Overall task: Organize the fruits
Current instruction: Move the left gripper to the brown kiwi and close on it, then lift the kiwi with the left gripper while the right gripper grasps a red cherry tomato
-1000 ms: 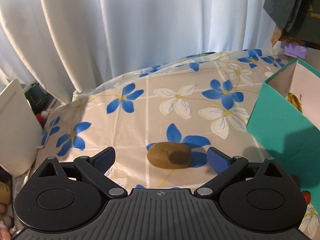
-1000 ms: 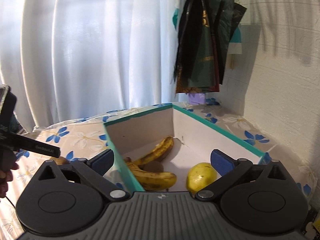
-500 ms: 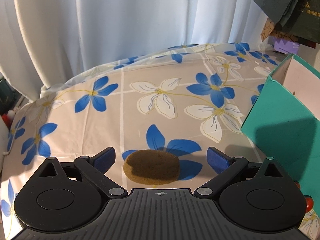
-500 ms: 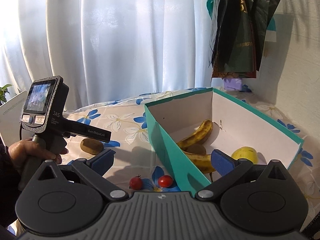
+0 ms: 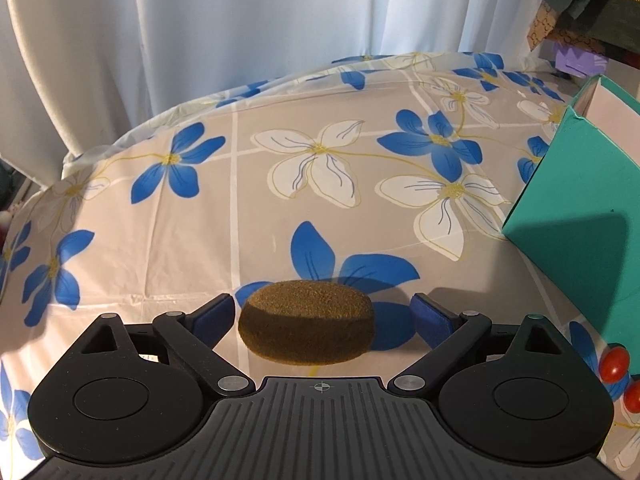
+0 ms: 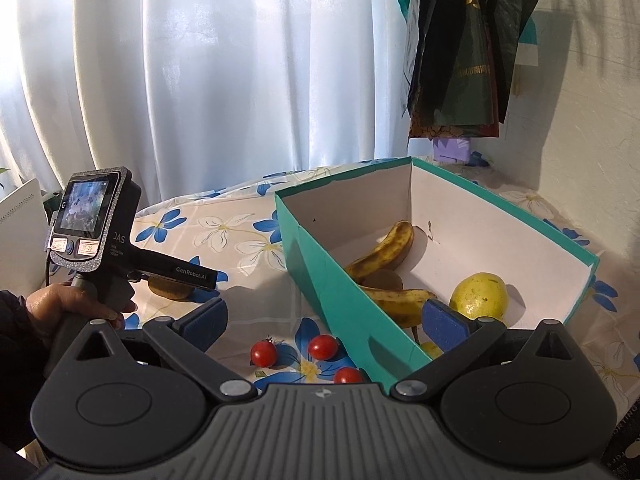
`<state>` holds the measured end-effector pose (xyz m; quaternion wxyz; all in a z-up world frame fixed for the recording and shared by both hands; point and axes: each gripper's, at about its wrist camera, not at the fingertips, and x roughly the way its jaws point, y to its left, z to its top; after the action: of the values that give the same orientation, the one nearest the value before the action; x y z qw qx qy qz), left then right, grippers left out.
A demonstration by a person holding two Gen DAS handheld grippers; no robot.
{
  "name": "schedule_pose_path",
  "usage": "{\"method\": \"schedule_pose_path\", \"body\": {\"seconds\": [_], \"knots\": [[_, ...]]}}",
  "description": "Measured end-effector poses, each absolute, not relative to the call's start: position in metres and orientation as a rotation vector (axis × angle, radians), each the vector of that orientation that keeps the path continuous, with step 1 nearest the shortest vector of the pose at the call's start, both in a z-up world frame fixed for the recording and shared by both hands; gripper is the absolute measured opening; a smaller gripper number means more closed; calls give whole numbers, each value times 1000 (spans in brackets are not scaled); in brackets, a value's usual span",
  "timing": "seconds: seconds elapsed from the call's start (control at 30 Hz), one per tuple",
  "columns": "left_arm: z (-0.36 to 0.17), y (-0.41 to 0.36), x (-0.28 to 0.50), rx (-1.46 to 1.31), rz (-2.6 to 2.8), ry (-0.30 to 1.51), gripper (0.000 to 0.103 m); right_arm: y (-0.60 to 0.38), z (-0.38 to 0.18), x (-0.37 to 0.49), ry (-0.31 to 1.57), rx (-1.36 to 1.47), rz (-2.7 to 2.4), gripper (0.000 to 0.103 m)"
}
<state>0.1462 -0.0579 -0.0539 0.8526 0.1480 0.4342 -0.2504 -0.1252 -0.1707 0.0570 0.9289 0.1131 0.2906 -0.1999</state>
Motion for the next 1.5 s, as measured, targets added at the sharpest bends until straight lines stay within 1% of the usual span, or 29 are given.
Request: {"method": "schedule_pose_path", "body": {"seconds": [0.03, 0.07, 0.17, 0.23, 0.3, 0.33, 0.87, 1.33, 1.37, 1.5], "knots": [[-55, -58, 147, 312, -525, 921, 93, -171, 57, -125, 598, 234, -409, 103], [-56, -59, 148, 313, -523, 932, 90, -171, 56, -124, 601, 236, -408, 103], [-58, -58, 149, 304, -513, 943, 88, -171, 56, -123, 605, 235, -411, 103], [-57, -57, 150, 301, -501, 945, 84, -171, 56, -122, 608, 233, -412, 103], [-56, -55, 152, 292, -491, 950, 76, -170, 56, -122, 613, 233, -412, 103], [-55, -53, 153, 288, -487, 955, 75, -170, 56, -121, 614, 234, -412, 103], [-46, -51, 143, 260, -490, 976, 73, -169, 55, -114, 623, 215, -391, 103], [8, -39, 87, 239, -573, 905, 73, -150, 66, -114, 583, 157, -289, 103], [12, -37, 84, 238, -576, 900, 73, -148, 65, -114, 587, 150, -275, 102], [20, -30, 74, 240, -574, 891, 73, -137, 61, -110, 604, 113, -223, 94]]}}
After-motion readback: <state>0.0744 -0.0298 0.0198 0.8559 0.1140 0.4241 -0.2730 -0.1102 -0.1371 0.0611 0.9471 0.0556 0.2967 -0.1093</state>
